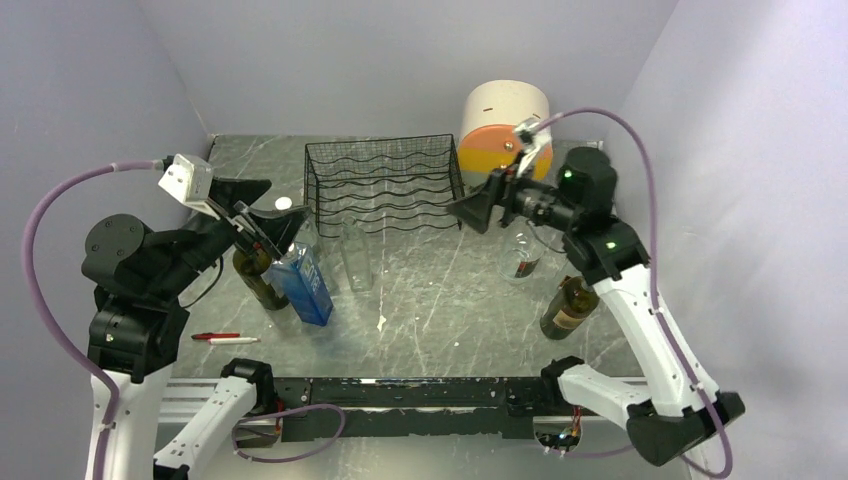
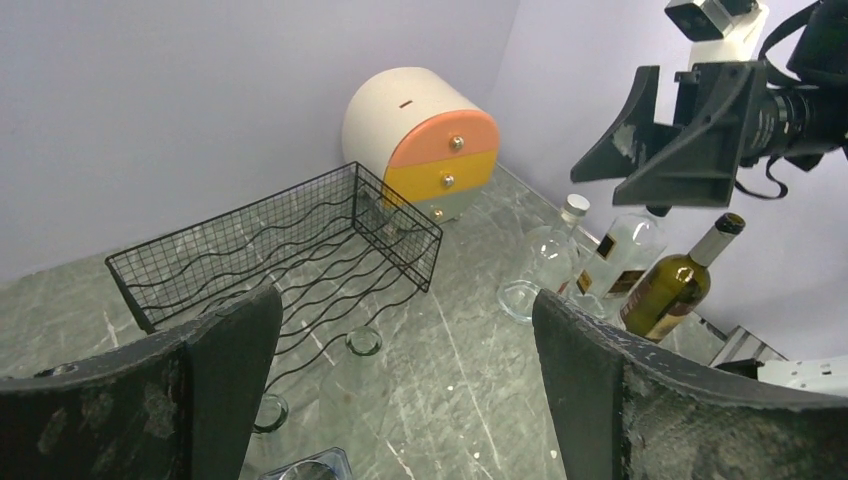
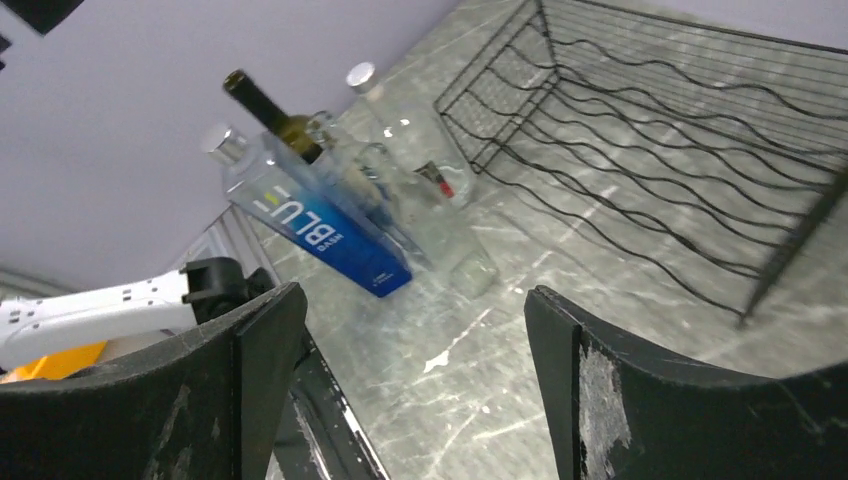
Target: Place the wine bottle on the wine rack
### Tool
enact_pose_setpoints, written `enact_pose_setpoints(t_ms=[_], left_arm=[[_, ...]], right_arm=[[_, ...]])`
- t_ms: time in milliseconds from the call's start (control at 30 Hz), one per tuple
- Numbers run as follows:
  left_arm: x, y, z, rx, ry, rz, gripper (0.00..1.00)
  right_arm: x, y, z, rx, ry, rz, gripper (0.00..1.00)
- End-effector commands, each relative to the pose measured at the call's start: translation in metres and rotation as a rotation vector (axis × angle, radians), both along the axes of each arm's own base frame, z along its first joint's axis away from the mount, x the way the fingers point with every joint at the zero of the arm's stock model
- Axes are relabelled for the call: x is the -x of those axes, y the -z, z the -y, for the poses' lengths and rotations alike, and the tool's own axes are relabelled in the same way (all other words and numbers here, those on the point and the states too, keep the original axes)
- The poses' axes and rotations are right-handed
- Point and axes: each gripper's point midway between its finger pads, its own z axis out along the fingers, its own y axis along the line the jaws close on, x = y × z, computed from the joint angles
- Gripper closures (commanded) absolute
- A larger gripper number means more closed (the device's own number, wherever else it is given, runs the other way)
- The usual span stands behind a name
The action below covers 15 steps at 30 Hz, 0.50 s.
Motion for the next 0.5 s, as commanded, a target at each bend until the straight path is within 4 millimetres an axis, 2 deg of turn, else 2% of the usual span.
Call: enact_pose_setpoints(t_ms=[0,100,167,233,300,467], left_arm=[[-0.01,-0.008,-0.008,0.009,-0.057,0.044,0.01],[-0.011,-0.008,-0.011,0.009,-0.073,0.048,0.0],[-0.011,-0.008,-0.011,0.008,-0.078,0.046,0.0],[-0.011,-0.007,-0.013,0.007,-0.087,0.044,0.0],[-0.011,-0.008,-0.015,0.007,-0.1,0.043,0.01],[-0.012,-0.009,-0.02,0.01,-0.131,0.03,0.0]], right_arm=[[0.002,-0.019,-0.046,-0.017,-0.019,0.144,0.16],[-0.002,-0.014,-0.067,-0.035,0.031,0.137,0.19],[-0.011,-0.001,-0.079,-0.036,0.068,0.076,0.27],[-0.016,0.015,-0.094,-0.021,0.064,0.017,0.31],[-0.017,0.034,-0.112,0.025,0.022,-0.005,0.31],[-0.019,0.053,-0.148,0.119,0.01,-0.002,0.3]])
